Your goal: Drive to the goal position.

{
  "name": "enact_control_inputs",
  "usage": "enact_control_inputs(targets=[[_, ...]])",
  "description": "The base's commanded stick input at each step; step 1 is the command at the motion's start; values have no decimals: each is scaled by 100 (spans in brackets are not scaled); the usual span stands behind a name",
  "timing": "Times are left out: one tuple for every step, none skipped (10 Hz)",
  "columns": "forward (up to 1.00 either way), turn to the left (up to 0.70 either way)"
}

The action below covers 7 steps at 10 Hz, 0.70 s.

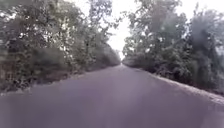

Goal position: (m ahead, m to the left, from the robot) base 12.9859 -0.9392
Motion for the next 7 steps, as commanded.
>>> enact_control_inputs(targets=[[100, 0], [100, 0], [100, 0], [100, 0], [100, 0], [100, 0], [100, 0]])
